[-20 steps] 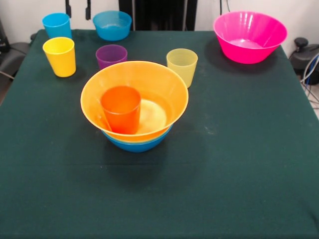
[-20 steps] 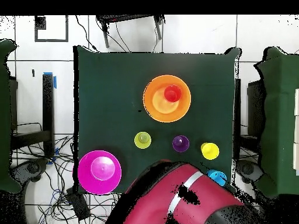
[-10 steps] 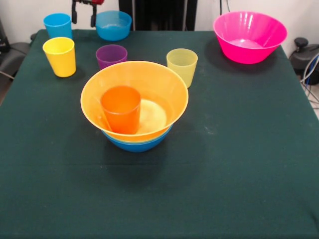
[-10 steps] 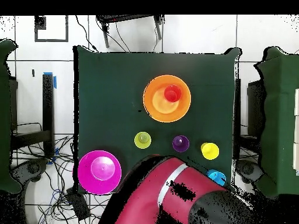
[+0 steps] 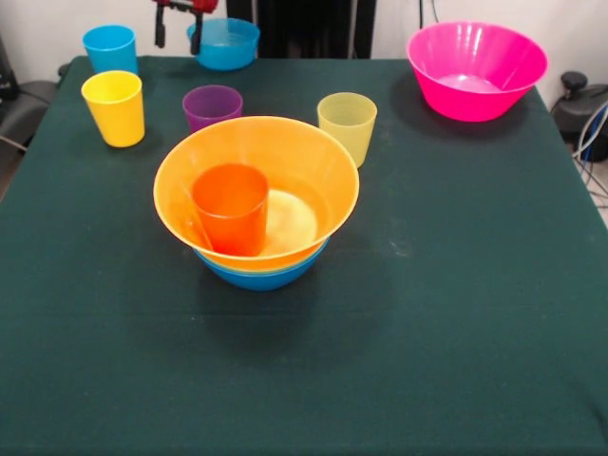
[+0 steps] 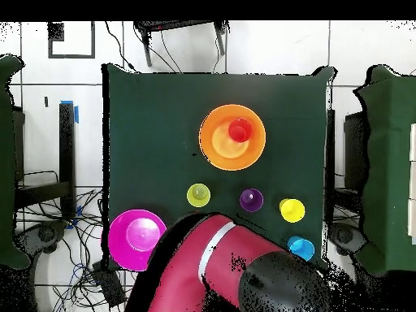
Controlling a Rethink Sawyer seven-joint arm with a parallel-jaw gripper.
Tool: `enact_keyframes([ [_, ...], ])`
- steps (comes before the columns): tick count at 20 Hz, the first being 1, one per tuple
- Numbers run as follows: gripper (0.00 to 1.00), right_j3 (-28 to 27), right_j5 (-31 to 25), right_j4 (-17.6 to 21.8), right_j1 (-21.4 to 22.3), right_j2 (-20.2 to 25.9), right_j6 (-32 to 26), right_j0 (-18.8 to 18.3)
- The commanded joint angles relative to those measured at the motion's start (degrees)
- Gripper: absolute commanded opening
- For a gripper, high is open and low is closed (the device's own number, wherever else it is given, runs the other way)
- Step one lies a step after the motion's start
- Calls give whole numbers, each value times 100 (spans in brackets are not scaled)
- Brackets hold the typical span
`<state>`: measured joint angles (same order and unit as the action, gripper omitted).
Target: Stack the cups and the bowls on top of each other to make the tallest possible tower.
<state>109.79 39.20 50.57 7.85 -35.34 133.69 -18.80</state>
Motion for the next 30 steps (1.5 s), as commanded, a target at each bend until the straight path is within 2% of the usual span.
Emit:
enact_keyframes([
  [1, 100, -112, 20, -46, -73, 488, -141, 155],
  [6, 100, -30, -407, 704, 400, 704, 378, 75],
  [10, 100, -21, -607, 1092, 608, 842, 688, -7],
  [13, 100, -20, -682, 1178, 671, 880, 748, -29],
  [17, 100, -45, -888, 1480, 837, 987, 973, -71],
  [21, 100, -81, -900, 1542, 851, 1048, 923, -182],
  [25, 100, 23, -1238, 1944, 1104, 1229, 1288, -233],
  [30, 100, 207, -1113, 1493, 1092, 1107, 765, -273],
])
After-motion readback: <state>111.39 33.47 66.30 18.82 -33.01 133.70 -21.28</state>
